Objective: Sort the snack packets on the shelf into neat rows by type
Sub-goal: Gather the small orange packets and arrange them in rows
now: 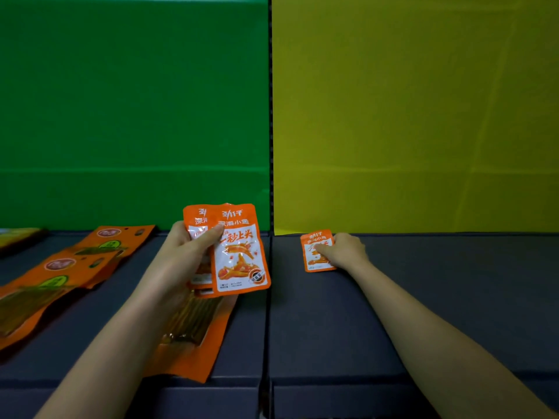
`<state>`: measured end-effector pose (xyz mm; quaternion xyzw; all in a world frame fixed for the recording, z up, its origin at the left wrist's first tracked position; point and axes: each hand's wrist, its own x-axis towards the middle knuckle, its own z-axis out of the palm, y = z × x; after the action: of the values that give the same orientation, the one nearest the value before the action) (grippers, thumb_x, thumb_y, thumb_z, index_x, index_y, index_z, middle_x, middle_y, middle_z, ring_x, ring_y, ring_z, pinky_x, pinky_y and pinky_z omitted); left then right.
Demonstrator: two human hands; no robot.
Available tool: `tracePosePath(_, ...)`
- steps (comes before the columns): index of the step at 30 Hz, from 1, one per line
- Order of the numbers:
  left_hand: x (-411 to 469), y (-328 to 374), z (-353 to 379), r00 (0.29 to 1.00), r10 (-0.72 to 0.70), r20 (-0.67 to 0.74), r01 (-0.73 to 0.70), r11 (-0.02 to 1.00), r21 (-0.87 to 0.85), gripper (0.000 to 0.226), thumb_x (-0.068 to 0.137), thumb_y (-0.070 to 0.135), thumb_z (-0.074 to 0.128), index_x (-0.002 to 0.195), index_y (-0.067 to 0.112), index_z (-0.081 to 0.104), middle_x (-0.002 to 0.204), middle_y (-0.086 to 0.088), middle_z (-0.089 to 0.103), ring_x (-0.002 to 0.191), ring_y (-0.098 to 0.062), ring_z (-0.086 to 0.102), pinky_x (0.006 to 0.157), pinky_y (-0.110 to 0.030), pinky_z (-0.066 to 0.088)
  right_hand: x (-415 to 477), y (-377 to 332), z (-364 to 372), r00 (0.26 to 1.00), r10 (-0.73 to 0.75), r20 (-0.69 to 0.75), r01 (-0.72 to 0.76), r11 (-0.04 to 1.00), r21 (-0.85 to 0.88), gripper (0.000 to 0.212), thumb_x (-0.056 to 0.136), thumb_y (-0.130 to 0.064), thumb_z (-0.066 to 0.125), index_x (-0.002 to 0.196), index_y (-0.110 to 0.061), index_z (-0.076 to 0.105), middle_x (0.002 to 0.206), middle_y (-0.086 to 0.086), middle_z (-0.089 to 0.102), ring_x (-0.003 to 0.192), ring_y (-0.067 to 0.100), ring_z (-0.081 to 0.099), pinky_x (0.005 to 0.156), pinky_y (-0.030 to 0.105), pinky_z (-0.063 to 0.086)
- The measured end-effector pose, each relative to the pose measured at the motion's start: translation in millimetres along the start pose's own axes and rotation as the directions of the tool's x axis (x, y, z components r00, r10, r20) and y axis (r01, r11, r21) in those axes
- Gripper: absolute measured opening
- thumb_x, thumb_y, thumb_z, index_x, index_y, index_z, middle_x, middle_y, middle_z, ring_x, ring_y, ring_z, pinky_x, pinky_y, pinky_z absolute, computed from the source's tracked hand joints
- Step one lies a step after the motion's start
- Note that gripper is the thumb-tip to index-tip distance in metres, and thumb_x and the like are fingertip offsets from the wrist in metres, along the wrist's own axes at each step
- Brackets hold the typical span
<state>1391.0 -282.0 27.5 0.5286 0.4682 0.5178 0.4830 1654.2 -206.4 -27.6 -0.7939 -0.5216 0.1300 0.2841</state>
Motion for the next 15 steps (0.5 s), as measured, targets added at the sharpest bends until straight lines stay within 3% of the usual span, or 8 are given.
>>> tracePosePath(15,-18.3,-5.5,32.2,0.999,-0.038,-0.023,0.037,0.999,-0.022,0.040,0.089,0.026,0.058,0.122,0.007,0.047,0.106,-0.012,0.069,0.079,-0.022,0.069,0.059,-0.032,0.055,-14.6,-4.8,-7.7,0.989,-0.117,-0.087,0.091,0.962,-0.257,0.053,0.091,-0.045,0.048,0.117,0.000,0.058,0.126,0.019,0.055,0.118,0.036,0.052,0.089,0.038,0.047)
